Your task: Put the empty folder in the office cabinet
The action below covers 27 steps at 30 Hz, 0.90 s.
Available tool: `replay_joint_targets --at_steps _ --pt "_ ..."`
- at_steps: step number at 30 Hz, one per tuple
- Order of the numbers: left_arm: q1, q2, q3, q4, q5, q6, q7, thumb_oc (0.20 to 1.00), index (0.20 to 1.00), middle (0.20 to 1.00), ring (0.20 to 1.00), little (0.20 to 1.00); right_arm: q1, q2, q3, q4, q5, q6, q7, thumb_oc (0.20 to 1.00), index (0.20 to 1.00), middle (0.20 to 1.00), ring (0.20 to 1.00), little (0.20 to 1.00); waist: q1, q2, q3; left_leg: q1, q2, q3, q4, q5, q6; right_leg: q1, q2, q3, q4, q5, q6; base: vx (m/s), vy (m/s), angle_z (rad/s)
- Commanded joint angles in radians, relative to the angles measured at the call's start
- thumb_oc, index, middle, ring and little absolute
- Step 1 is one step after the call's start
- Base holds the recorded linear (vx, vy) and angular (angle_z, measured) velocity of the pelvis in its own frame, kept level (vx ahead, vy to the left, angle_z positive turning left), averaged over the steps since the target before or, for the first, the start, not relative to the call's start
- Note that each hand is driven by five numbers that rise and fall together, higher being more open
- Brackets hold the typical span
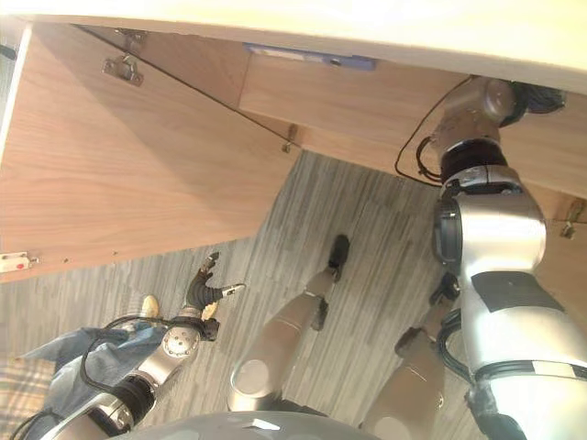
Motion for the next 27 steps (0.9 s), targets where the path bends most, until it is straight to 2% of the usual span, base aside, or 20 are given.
replay_joint_targets --at_steps 1,9,16,17,18,25,27 --pt "-0.034 0.068 -0.03 -0.032 -0.002 -0.018 0.028 1.0 1.0 1.0 1.0 1.0 -0.067 -0.12 0.117 -0.039 -0.034 0.011 0.049 0.2 0.2 0.2 0.2 0.2 0.027 0.029 0.003 0.039 0.101 -0.025 0.091 -0.185 -0.075 -0.071 -0.017 0.047 0.139 -0.1 0.063 0.01 -0.048 -0.05" --pt "-0.028 0.061 -0.008 -0.029 -0.02 -0.007 0.032 1.0 1.0 1.0 1.0 1.0 -0.088 -0.114 0.172 0.013 -0.042 0.059 0.076 0.2 0.2 0.2 0.2 0.2 0.04 0.036 0.001 0.022 0.122 -0.018 0.092 -0.191 -0.081 -0.133 0.008 0.053 0.2 -0.144 0.052 0.02 -0.033 -0.03" --pt "-0.029 0.063 0.012 -0.025 -0.025 0.004 0.043 1.0 1.0 1.0 1.0 1.0 -0.117 -0.089 0.199 0.049 -0.056 0.101 0.076 0.2 0.2 0.2 0.2 0.2 0.036 0.037 0.009 0.026 0.121 -0.012 0.093 -0.193 -0.082 -0.136 0.015 0.055 0.205 -0.145 0.049 0.0 -0.007 -0.02" --pt "-0.029 0.065 0.017 -0.026 -0.025 0.008 0.047 1.0 1.0 1.0 1.0 1.0 -0.126 -0.077 0.214 0.047 -0.078 0.112 0.073 0.228 0.228 0.228 0.228 0.228 0.034 0.036 0.012 0.024 0.12 -0.009 0.097 -0.194 -0.082 -0.138 0.016 0.055 0.207 -0.143 0.048 -0.03 0.014 0.01" --pt "-0.027 0.063 0.02 -0.028 -0.027 0.009 0.047 1.0 1.0 1.0 1.0 1.0 -0.125 -0.069 0.218 0.044 -0.092 0.118 0.073 1.0 1.0 1.0 1.0 1.0 0.032 0.034 0.015 0.022 0.119 -0.008 0.1 -0.196 -0.082 -0.14 0.017 0.058 0.208 -0.143 0.048 -0.03 0.014 0.01" --pt "-0.042 0.066 0.023 -0.027 -0.028 0.011 0.058 1.0 1.0 1.0 1.0 1.0 -0.112 -0.04 0.212 0.056 -0.095 0.114 0.055 1.0 1.0 1.0 1.0 1.0 0.021 0.024 0.023 0.018 0.112 -0.001 0.117 -0.204 -0.08 -0.127 0.019 0.058 0.198 -0.138 0.046 -0.02 0.01 0.0" --pt "-0.049 0.068 0.02 -0.017 -0.021 0.015 0.062 1.0 1.0 1.0 1.0 1.0 -0.097 -0.028 0.197 0.075 -0.11 0.123 0.025 1.0 1.0 1.0 1.0 1.0 0.015 0.012 0.025 0.019 0.102 0.001 0.137 -0.215 -0.078 -0.106 0.014 0.055 0.19 -0.134 0.046 -0.05 0.039 0.0"
